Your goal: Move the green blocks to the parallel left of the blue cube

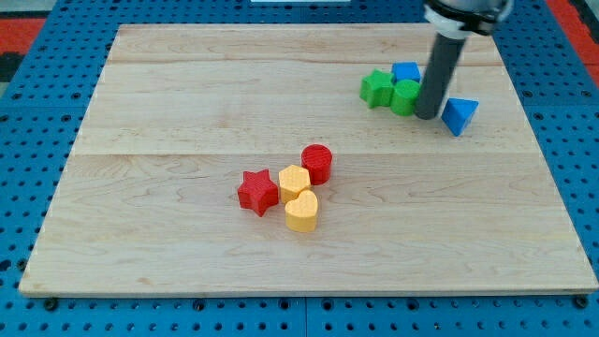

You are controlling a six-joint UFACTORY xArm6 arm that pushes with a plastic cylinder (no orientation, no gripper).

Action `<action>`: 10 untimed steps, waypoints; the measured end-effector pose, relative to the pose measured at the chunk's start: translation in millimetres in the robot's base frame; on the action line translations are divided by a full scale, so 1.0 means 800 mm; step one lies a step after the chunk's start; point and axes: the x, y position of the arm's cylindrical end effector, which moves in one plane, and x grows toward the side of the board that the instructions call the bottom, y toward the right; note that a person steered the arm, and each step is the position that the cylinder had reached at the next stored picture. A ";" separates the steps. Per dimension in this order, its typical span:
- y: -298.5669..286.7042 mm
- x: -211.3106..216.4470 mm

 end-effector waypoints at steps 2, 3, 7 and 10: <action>-0.087 -0.051; -0.106 -0.042; -0.018 -0.084; -0.121 -0.063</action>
